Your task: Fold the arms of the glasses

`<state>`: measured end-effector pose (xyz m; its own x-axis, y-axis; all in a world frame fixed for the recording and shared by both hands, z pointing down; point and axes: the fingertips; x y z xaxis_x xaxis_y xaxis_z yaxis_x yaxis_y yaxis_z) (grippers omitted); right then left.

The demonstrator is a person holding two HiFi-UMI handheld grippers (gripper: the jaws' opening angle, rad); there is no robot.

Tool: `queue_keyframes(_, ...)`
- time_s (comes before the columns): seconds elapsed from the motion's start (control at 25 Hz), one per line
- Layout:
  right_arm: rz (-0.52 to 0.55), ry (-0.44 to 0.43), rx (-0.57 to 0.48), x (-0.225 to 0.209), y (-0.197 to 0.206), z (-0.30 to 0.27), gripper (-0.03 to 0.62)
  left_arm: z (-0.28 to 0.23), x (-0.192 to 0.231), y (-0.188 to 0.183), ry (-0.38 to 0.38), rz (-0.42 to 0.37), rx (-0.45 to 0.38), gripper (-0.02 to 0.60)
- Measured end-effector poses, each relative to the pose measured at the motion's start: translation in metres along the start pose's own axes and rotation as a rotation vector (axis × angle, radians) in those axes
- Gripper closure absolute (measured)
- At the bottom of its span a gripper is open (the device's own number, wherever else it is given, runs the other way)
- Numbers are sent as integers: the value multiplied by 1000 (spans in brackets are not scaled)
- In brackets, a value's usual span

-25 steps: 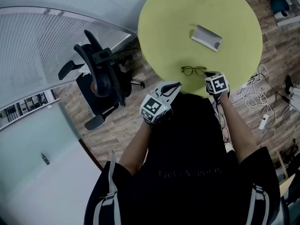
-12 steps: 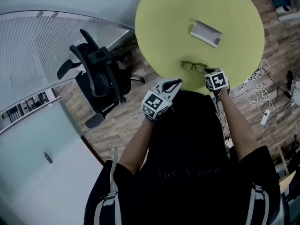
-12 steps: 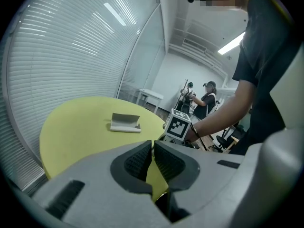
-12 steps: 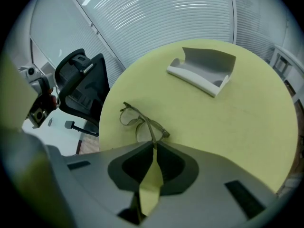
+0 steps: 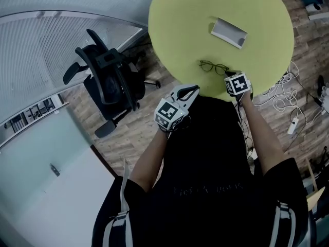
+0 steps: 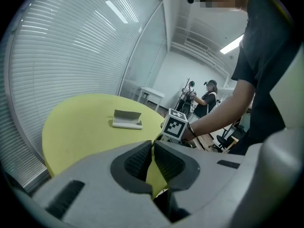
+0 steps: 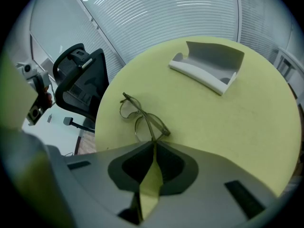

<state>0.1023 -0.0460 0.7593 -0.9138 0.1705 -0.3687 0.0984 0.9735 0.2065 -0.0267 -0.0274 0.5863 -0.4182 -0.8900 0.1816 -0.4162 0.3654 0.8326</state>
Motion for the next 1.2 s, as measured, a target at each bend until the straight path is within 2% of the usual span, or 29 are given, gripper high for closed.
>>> queue_keyframes(0.32,20,-14,-9,7,0,1,546,-1,-1,-2,11,-7,-12,552)
queue_keyframes(0.36,27,-17,-12,9,0,3,537,-1,-1,-3,11,-7,-12,552)
queue_keyframes(0.48,31,-27,-30,12,0,9,428,-2,-3,-10,17,-17,-31,552)
queue_keyframes(0.64,33,-32,-75,13,-3,25,419,-3,-6,-21,21,-39,-59,552)
queue_keyframes(0.76,47,-39,-139,20,-6,46,436,-1,-8,-22,24,-47,-72,552)
queue_keyframes(0.84,51,-38,-206,26,-9,66,506,0,-10,-20,26,-47,-78,552)
queue_keyframes(0.92,49,-46,-276,34,-16,86,540,1,-10,-22,27,-52,-93,552)
queue_keyframes(1.2,71,-78,-387,62,-9,139,554,13,-14,-31,20,-39,-147,552)
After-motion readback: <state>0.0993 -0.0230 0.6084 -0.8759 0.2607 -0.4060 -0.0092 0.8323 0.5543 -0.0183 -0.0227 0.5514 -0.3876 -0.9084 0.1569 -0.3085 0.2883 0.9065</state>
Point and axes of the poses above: the fingertips, and each gripper's own axes: z backward along the fingers, x to its left, y out of its underside, and after that the axes turned 13 degrees about -z, right-handed
